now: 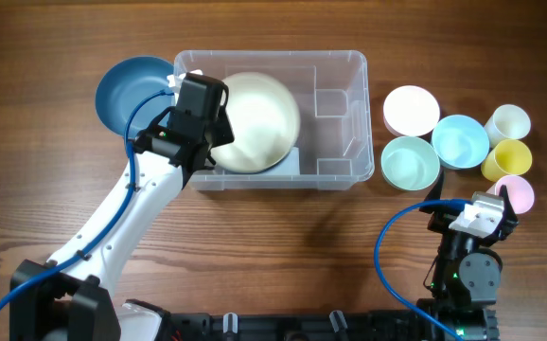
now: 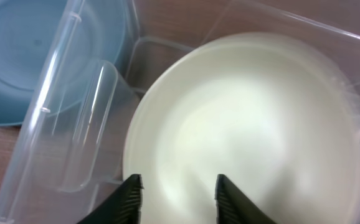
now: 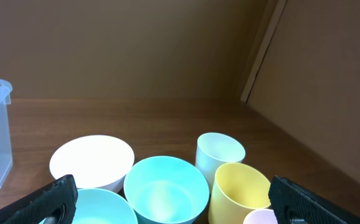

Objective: Pack container
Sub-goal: 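Grasp the cream bowl, lift it, and place it into the container, then move the left gripper to the remaining dark blue bowl rim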

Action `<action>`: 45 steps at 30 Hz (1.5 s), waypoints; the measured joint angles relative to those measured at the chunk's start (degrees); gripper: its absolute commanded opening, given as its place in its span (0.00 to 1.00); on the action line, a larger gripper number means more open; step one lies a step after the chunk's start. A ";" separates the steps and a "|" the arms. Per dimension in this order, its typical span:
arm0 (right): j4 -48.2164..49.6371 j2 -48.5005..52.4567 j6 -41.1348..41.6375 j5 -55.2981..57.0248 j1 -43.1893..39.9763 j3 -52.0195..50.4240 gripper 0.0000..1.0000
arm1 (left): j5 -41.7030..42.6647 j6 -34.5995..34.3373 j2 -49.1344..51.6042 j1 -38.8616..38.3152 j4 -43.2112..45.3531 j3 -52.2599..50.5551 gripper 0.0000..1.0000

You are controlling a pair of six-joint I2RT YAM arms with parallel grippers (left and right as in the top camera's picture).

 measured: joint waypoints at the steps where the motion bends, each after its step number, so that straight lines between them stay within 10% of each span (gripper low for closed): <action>1: 0.00 0.00 0.00 0.00 0.00 0.00 1.00 | -0.15 0.31 0.00 -0.02 0.00 0.00 0.57; 12: 0.00 0.00 0.00 0.00 0.00 0.00 1.00 | -5.75 0.81 -6.73 1.79 -6.93 6.40 0.49; 20: 0.00 0.00 0.00 0.00 0.00 0.00 1.00 | -3.61 -2.01 -14.49 20.52 -12.11 8.39 0.50; 28: 0.02 0.00 0.00 0.00 0.00 0.00 1.00 | 11.93 -5.05 -2.60 36.94 -10.97 8.39 0.56; 45: 0.00 0.00 -0.02 0.00 0.00 0.00 1.00 | 15.74 -8.72 20.37 37.68 0.07 8.39 0.54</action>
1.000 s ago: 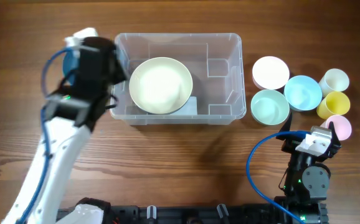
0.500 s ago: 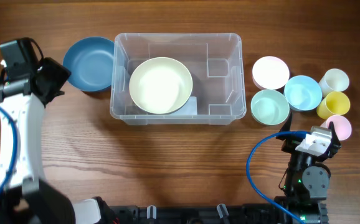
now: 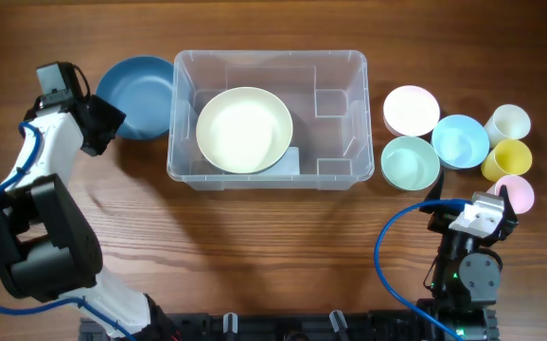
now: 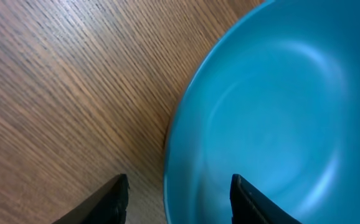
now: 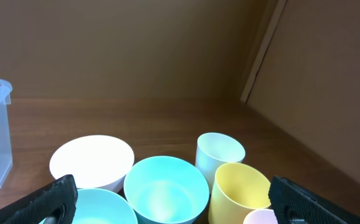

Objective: Pack container
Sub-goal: 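Move the left gripper to the remaining dark blue bowl rim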

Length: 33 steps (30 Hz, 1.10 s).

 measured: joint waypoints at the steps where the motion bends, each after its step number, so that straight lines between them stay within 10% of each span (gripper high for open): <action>1: 0.00 0.00 0.02 0.00 0.00 0.00 1.00 | 0.00 -0.02 0.33 0.00 0.17 0.00 0.53; 12: 0.00 0.00 0.02 0.00 0.00 0.00 1.00 | 0.00 -0.20 2.27 0.00 2.82 0.00 0.52; 17: 0.00 0.00 0.02 0.00 0.00 0.00 1.00 | -0.02 -0.31 2.80 0.00 3.52 0.00 0.26; 25: 0.00 0.00 0.02 0.00 0.00 0.00 1.00 | -0.04 -0.63 3.48 0.00 3.65 0.00 0.34; 33: 0.00 0.00 0.02 0.00 0.00 0.00 1.00 | -0.02 -0.63 5.64 0.00 3.87 0.00 0.04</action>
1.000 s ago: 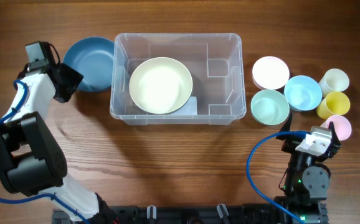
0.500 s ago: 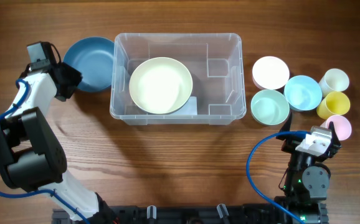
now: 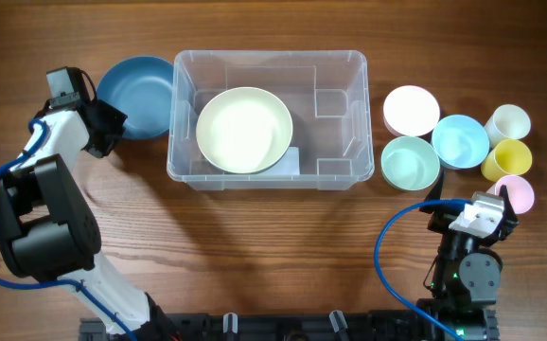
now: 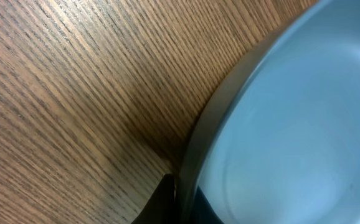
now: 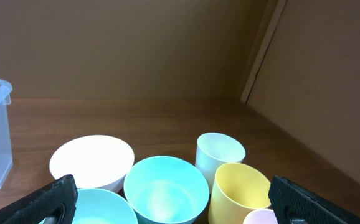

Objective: Pack container
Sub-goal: 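Move the left gripper to the remaining dark blue bowl rim, then grasp the dark blue bowl and stack it onto the cream bowl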

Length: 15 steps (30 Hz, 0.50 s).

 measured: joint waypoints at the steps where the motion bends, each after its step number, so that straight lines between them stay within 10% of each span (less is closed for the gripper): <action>1: 0.00 0.00 -0.02 0.00 0.00 0.00 1.00 | -0.02 0.02 0.00 0.00 -0.02 0.00 0.04; 15: 0.00 0.00 0.00 0.00 0.00 0.00 1.00 | -3.48 0.07 -15.02 6.91 -7.04 -0.04 0.04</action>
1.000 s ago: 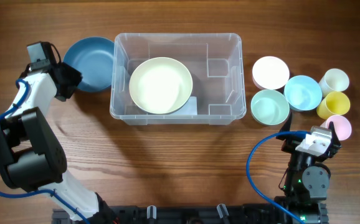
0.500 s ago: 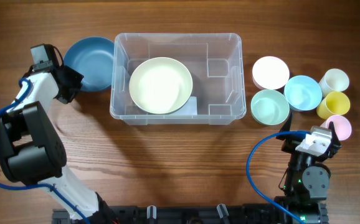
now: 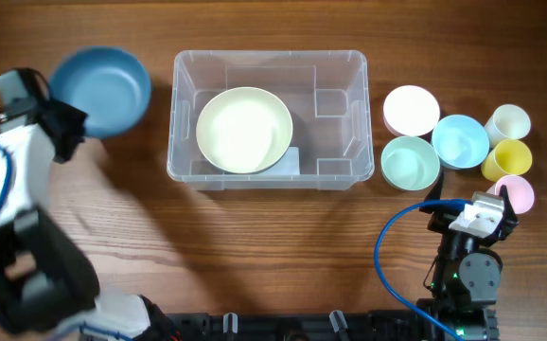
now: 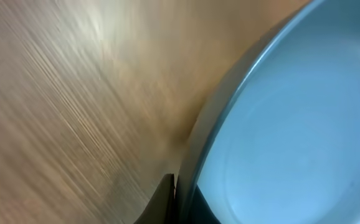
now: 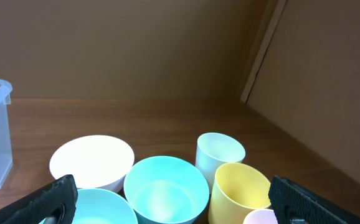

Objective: Pack container
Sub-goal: 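Grasp the dark blue bowl and stack it onto the cream bowl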

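A blue plate [image 3: 100, 91] hangs tilted above the table at the far left, off to the left of the clear plastic container [image 3: 269, 55]. My left gripper [image 3: 65, 126] is shut on its left rim. In the left wrist view the plate [image 4: 292, 124] fills the right side and the jaws pinch its edge at the left gripper [image 4: 183, 199]. A cream bowl [image 3: 244, 129] sits inside the container's left part. My right gripper [image 3: 477, 216] rests open at the front right, and in its wrist view the right gripper [image 5: 174, 202] has nothing between its fingers.
To the right of the container stand a white bowl [image 3: 411, 109], a light blue bowl [image 3: 460, 140], a mint bowl [image 3: 410, 162], a white cup [image 3: 510, 123], a yellow cup [image 3: 506, 159] and a pink cup [image 3: 514, 193]. Small dividers sit in the container's right end.
The blue plate, held by my left gripper, has left the table beside the container and now hangs higher and further left. The right arm has not moved.
My left gripper stood open over the cream bowl in the container. Then it was open at the left rim of the blue plate outside the container. Then it was shut on that rim, and now it holds the plate off the table.
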Action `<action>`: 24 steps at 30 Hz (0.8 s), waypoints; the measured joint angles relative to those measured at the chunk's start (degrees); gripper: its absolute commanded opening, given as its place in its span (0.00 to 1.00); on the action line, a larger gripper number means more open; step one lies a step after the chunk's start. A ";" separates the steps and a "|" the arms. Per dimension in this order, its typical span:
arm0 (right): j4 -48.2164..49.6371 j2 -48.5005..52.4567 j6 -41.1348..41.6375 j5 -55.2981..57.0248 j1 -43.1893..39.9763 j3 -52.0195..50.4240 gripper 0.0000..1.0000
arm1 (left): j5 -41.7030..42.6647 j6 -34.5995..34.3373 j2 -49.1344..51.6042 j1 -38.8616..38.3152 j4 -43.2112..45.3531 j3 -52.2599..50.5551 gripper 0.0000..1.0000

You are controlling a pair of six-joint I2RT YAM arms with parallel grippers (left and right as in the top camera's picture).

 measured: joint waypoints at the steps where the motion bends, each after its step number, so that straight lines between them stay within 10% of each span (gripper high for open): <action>1: 0.00 0.00 0.00 0.00 0.00 0.00 1.00 | -0.26 -0.02 -2.25 0.02 -0.26 0.00 0.04; 12: 0.00 0.00 -0.02 0.00 0.00 0.00 1.00 | -0.15 4.33 -29.49 -17.84 -4.04 0.00 0.04; 24: 0.02 0.00 0.00 0.00 0.00 0.00 1.00 | -4.59 6.03 -20.48 -43.08 -9.60 0.00 0.04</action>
